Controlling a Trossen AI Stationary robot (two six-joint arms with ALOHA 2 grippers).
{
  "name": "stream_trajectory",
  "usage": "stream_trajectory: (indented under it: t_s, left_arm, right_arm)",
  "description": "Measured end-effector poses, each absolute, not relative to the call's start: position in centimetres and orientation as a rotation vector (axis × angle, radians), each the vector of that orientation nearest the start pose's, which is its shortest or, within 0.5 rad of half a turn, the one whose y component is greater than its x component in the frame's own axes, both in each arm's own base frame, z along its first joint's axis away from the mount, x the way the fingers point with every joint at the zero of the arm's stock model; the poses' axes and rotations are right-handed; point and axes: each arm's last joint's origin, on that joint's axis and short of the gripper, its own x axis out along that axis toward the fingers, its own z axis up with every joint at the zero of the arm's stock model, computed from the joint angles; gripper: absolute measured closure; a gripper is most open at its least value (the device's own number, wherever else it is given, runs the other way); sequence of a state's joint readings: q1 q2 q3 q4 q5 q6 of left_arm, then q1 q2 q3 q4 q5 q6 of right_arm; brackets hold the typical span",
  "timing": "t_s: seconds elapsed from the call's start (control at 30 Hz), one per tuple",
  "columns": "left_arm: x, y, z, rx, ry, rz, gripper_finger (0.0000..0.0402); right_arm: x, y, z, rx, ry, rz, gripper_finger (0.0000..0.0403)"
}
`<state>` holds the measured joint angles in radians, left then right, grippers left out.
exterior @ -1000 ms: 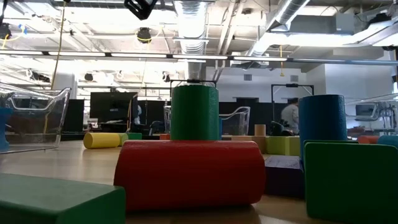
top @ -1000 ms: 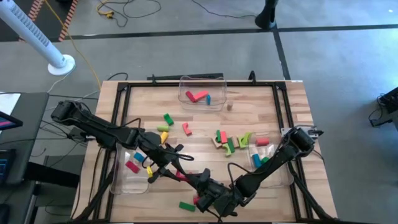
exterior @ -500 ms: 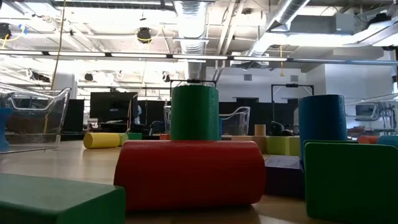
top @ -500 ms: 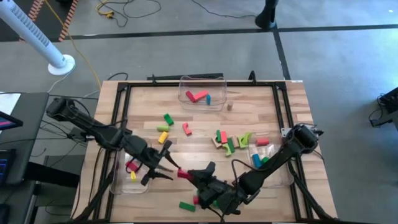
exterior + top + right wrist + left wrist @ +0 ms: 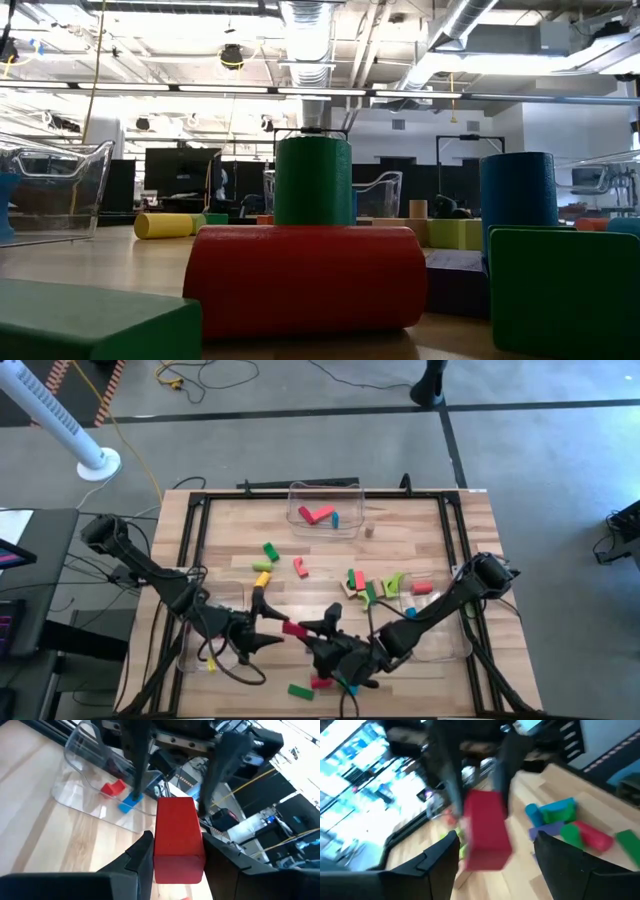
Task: Sort blocks by size
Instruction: Put the red arc block into the left transparent bin
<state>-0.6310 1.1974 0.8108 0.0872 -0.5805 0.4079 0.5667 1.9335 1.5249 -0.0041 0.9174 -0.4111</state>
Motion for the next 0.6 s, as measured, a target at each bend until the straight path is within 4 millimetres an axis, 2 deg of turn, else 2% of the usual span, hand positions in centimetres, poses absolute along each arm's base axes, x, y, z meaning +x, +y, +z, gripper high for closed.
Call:
stream_trajectory:
  t_s: [0.23, 0.47, 0.6]
  left_arm:
    - [22.3, -14.1, 28.7, 0.527, 0.213, -0.065, 0.0154]
    - [23.5, -14.6, 27.3, 0.559, 0.246, -0.052, 0.0154]
    - [23.9, -14.7, 27.3, 0.584, 0.226, 0.042, 0.0154]
  right_arm:
    - [38.4, 21.6, 27.4, -0.665, 0.373, -0.285, 0.0236]
    - [38.7, 21.4, 27.6, -0.643, 0.353, -0.293, 0.0236]
    - [38.8, 21.3, 27.7, -0.631, 0.344, -0.301, 0.0236]
